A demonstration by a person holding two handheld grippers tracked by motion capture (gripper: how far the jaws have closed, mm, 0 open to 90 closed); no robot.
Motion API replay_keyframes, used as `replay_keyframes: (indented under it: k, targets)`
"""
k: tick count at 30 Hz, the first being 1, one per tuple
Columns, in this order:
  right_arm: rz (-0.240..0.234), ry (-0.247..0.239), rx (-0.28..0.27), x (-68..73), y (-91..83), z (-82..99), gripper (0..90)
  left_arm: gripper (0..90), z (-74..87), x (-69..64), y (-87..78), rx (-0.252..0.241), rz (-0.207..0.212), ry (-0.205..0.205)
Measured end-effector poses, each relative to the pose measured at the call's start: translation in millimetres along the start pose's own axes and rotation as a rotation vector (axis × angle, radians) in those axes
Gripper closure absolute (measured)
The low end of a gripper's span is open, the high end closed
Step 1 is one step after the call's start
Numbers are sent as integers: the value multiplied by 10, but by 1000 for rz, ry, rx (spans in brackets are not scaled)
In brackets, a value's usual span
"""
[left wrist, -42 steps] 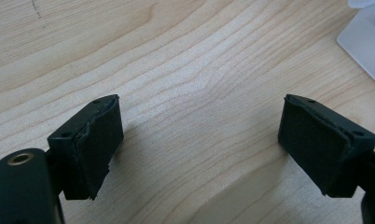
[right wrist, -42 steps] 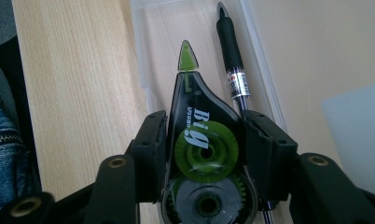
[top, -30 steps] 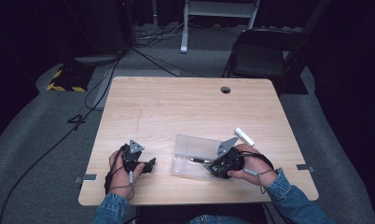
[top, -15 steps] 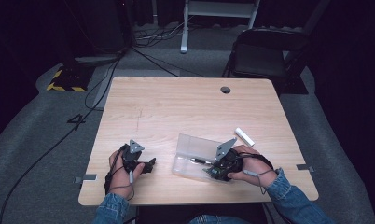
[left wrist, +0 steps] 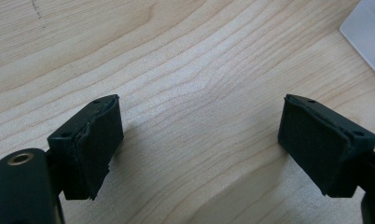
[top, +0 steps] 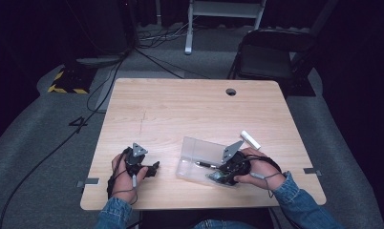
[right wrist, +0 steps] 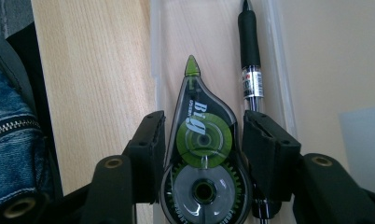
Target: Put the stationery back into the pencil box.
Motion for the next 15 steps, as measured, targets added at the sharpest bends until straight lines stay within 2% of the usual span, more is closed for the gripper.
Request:
replay_keyframes:
  k: [3,9,15]
  targets:
    - [-3,2,-11,2,-11,-13,502,143,0,0,0,0,0,0]
    - [-46,1,-22,56,22,-29,477,143,-1,0,1,-2,0,-1]
    - [-60,-3,-30,81,14,-44,471,143,0,0,0,0,0,0]
Point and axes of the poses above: each handheld gripper's, and its own axes: y roughly forward along the jaws, z roughly out of its underside, x roughly to its left, the point moved 9 cm from there along y, roughly forward along the jaws, and after that the axes turned 14 degrees about -y, right-handed, at the moved point
